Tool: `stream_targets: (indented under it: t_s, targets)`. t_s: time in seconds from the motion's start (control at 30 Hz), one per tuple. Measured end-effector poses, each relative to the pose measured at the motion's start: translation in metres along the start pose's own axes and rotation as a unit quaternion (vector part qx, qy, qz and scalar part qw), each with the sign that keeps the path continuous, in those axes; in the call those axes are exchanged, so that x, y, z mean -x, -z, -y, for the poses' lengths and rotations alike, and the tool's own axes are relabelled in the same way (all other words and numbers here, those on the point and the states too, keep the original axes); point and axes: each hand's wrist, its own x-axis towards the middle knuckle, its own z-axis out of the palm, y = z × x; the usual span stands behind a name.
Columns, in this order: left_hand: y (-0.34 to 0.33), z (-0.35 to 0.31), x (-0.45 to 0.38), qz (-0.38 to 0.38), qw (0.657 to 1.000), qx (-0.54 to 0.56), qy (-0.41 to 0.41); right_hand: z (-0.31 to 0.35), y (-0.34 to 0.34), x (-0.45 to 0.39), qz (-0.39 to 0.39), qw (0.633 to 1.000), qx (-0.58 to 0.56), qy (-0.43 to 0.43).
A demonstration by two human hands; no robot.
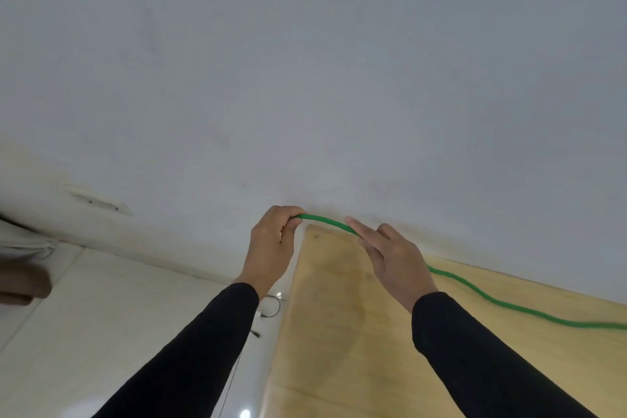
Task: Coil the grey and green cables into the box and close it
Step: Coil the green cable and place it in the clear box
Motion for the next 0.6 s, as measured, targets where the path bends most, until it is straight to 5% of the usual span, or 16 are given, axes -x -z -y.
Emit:
stream_targets:
  t_s: [0.17,0.27,0.37,0.47,0.6]
  targets:
    - [0.014,-0.077,-0.013,0.019,0.996,0.084,0.015,0.017,0.065,0.0,-0.1,0.994,-0.038,0.029]
    - [0.011,-0.138,-0.011,0.033,0.97,0.235,0.059,0.019,0.112,0.005,-0.159,0.985,-0.047,0.049]
    - [0.006,-0.2,-0.006,0.051,0.848,0.496,0.182,0.007,0.157,0.02,-0.208,0.976,-0.05,0.045]
    - [-0.006,-0.261,0.007,0.125,0.713,0.657,0.212,-0.012,0.194,0.039,-0.25,0.966,-0.071,0.014]
    - [-0.034,-0.33,0.029,0.171,0.672,0.706,0.147,-0.026,0.22,0.064,-0.243,0.964,-0.109,-0.006]
